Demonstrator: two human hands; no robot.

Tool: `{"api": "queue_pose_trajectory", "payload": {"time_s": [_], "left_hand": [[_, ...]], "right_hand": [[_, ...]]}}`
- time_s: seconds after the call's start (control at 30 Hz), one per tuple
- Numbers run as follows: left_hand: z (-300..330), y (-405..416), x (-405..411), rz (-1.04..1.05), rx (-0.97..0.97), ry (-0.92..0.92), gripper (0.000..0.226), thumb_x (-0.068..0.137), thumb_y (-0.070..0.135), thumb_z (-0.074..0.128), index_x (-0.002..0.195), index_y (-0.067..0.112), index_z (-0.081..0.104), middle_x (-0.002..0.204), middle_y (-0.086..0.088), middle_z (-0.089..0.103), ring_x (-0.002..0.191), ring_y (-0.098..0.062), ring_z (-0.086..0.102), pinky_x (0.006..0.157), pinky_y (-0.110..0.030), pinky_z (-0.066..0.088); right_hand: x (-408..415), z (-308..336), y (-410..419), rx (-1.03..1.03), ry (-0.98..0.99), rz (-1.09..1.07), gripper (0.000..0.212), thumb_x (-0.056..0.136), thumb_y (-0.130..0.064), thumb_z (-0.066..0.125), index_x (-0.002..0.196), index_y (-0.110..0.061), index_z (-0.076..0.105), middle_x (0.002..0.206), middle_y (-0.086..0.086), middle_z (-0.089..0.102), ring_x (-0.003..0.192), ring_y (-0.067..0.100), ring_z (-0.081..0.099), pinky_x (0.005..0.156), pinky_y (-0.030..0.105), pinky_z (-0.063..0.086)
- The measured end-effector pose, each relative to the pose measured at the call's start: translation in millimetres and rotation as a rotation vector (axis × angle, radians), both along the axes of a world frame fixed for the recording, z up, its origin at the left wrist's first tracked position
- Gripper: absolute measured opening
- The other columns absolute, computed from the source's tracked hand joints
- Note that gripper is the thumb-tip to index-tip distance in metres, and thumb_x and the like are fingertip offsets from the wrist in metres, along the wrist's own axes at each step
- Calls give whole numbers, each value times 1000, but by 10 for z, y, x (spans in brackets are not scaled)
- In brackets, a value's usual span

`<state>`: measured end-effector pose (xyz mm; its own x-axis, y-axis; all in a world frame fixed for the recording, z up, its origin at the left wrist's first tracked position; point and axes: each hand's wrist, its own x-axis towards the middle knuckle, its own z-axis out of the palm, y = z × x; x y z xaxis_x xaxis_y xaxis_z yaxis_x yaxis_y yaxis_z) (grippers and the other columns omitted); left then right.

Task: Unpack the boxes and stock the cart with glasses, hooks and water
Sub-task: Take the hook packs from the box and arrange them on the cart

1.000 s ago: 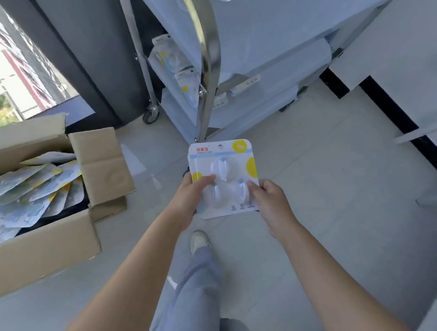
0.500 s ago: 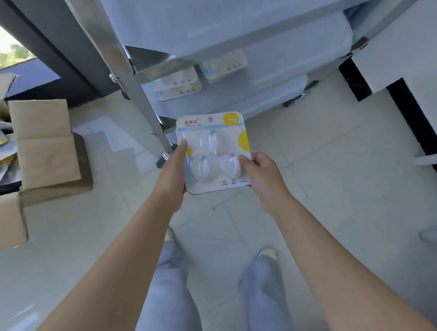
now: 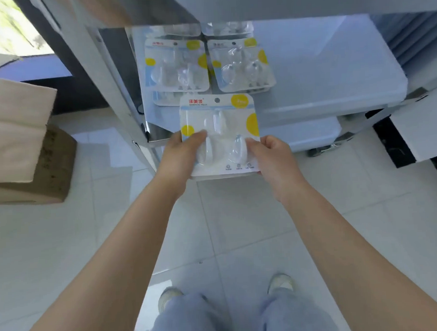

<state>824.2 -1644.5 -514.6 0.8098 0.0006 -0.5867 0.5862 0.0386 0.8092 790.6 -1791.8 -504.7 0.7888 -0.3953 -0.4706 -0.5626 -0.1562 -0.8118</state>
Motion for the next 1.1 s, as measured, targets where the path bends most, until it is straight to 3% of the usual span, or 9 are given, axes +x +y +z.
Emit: {"api": "queue_pose_trajectory", "payload": {"time_s": [0.13, 0.3, 0.4, 0.5, 0.57, 0.67, 0.87, 1.0, 1.1], "left_hand": [[-286, -131, 192, 42, 29, -95, 8, 90, 31, 56, 85, 25, 58, 89, 0, 63, 76, -18, 59, 70, -28, 45], [-369, -209, 279, 171, -201, -219, 18, 91, 20, 46, 88, 18, 64, 92, -5, 65, 82, -24, 60, 77, -37, 47], [-297, -201, 259, 216, -343, -274, 26, 93, 10, 37, 81, 11, 61, 74, -4, 67, 63, -19, 61, 59, -26, 51], [-213, -183, 346, 274, -351, -307, 23, 89, -1, 43, 84, 6, 64, 80, -7, 69, 70, -20, 64, 75, -35, 55], [-160, -168, 443, 344, -373, -315, 21, 87, -7, 47, 88, 4, 65, 83, -8, 71, 73, -20, 67, 78, -35, 57], [-149, -126, 597, 389, -367, -332, 20, 86, -8, 52, 87, 6, 66, 72, -3, 71, 58, -14, 67, 57, -26, 59], [-280, 41, 865, 425, -390, -295, 28, 87, -10, 50, 108, 7, 58, 98, -8, 66, 75, -21, 64, 64, -33, 58], [-176, 23, 949, 375, -319, -332, 20, 89, -8, 48, 96, 9, 56, 93, -8, 61, 70, -23, 62, 43, -35, 56], [-98, -38, 1079, 339, -216, -355, 18, 91, -7, 46, 97, 7, 55, 86, -7, 58, 62, -22, 61, 43, -35, 54]], "right_hand": [[195, -399, -228, -58, -119, 78, 24, 86, -32, 61, 73, -13, 53, 72, 4, 50, 66, 16, 43, 63, 30, 41], [428, -570, -438, -62, -254, 163, 44, 85, -40, 60, 92, 3, 58, 81, 9, 61, 74, 20, 54, 83, 48, 52], [521, -493, -498, 15, -322, 181, 39, 88, -37, 59, 95, 2, 61, 83, 7, 63, 75, 18, 58, 70, 36, 55], [647, -368, -437, 58, -365, 215, 28, 90, -34, 58, 86, -7, 65, 77, 3, 64, 68, 14, 58, 52, 21, 48], [743, -286, -367, 52, -362, 221, 22, 89, -34, 58, 78, -15, 60, 74, 3, 61, 65, 16, 55, 53, 22, 43], [905, -184, -280, -9, -349, 236, 19, 87, -35, 59, 81, -17, 60, 79, 5, 59, 69, 18, 53, 58, 26, 40], [1143, -54, -243, 31, -370, 190, 16, 90, -25, 61, 75, -18, 58, 70, 1, 62, 41, 7, 57, 41, 18, 48], [1237, -1, -325, 147, -336, 75, 13, 92, -27, 60, 88, -15, 60, 71, 4, 62, 38, 10, 58, 32, 13, 38], [1378, 10, -443, 258, -358, -13, 14, 94, -23, 57, 103, -13, 60, 74, 4, 61, 35, 9, 56, 29, 11, 30]]}}
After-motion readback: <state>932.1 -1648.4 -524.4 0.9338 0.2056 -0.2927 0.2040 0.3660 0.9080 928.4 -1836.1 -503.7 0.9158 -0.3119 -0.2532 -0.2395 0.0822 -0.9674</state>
